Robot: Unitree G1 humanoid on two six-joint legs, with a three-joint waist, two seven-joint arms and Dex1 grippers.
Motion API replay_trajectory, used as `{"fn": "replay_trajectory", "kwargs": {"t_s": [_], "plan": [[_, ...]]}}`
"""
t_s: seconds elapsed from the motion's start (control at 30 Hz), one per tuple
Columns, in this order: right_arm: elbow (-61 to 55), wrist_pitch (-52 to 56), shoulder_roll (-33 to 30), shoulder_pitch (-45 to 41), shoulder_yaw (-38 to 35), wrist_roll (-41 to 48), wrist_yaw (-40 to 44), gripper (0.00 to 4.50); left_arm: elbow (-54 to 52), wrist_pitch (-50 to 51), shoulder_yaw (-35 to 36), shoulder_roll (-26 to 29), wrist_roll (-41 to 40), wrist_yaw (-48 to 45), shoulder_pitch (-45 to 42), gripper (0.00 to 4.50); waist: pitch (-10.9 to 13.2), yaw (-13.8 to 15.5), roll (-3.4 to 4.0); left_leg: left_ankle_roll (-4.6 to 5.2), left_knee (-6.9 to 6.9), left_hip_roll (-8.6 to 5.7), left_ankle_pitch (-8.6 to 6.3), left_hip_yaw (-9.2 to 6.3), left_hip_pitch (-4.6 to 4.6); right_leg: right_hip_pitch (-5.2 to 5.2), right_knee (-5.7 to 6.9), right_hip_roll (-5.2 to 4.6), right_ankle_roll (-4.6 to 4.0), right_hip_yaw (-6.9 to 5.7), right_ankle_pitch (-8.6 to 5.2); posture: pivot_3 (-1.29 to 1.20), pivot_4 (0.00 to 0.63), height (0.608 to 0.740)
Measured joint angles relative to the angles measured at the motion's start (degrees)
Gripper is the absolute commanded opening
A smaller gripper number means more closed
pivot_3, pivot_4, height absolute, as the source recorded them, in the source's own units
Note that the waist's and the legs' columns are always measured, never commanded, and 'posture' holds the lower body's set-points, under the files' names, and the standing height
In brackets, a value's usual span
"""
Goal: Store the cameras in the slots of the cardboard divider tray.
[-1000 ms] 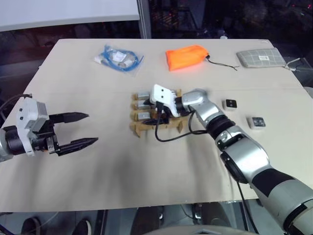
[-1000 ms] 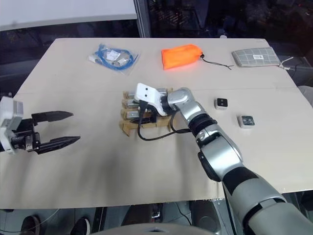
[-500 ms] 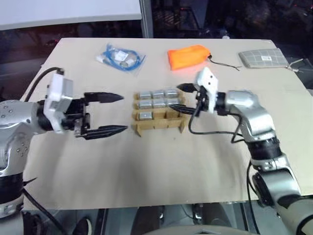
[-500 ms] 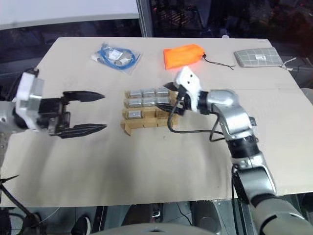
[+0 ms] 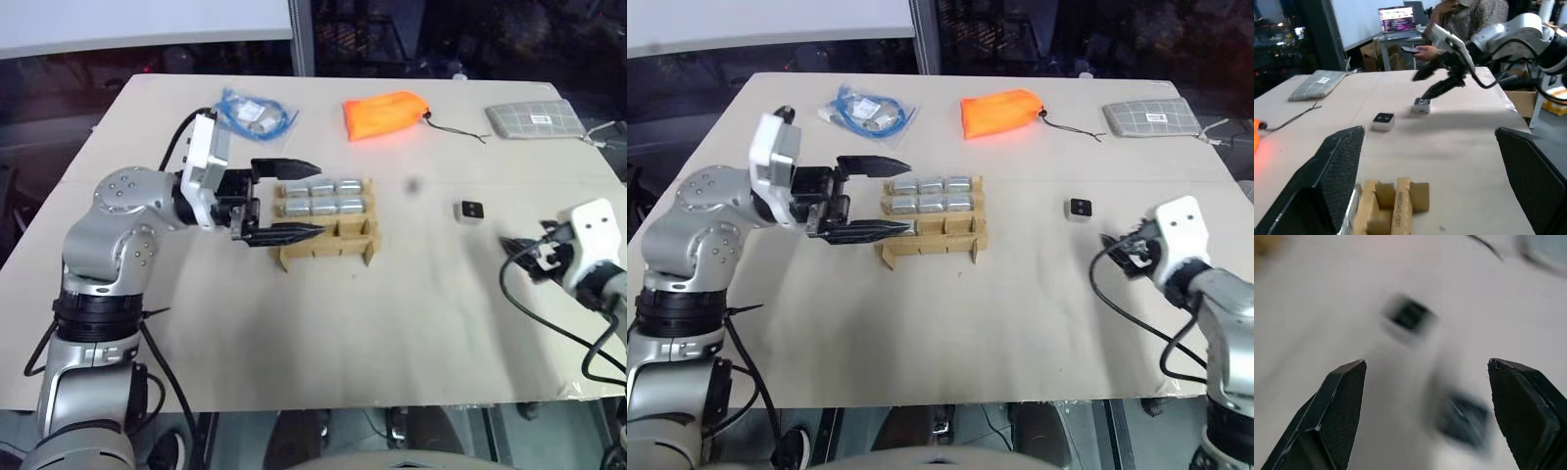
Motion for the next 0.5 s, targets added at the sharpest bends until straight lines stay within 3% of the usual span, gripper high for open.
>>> {"fn": "replay_trajectory", "kwargs": {"t_s": [0.3,0.5], "plan": [[6.68,-2.23,6.54,-0.63,-2.06,2.04,-8.76,3.94,0.46,-0.65,-1.56,-0.8,0.71,-0.67,-0.35,4.5,0.0,0.06,0.0,0.01,0.0,0.03,-0.01,0.01,0.12,0.06,0.04,0.07,-0.01,0.11,0.0,0.0,0.15,0.74],[12.43,-5.64,7.45,-1.05,0.53,1.83,-11.38,3.94,0.41,-0.61,-1.55,-0.12,0.7,-0.73,-0.45,4.5,0.0,0.06,0.01,0.01,-0.01,0.03,-0.01,0.01,0.12,0.05,0.04,0.07,-0.01,0.11,0.0,0.0,0.15,0.74]]}}
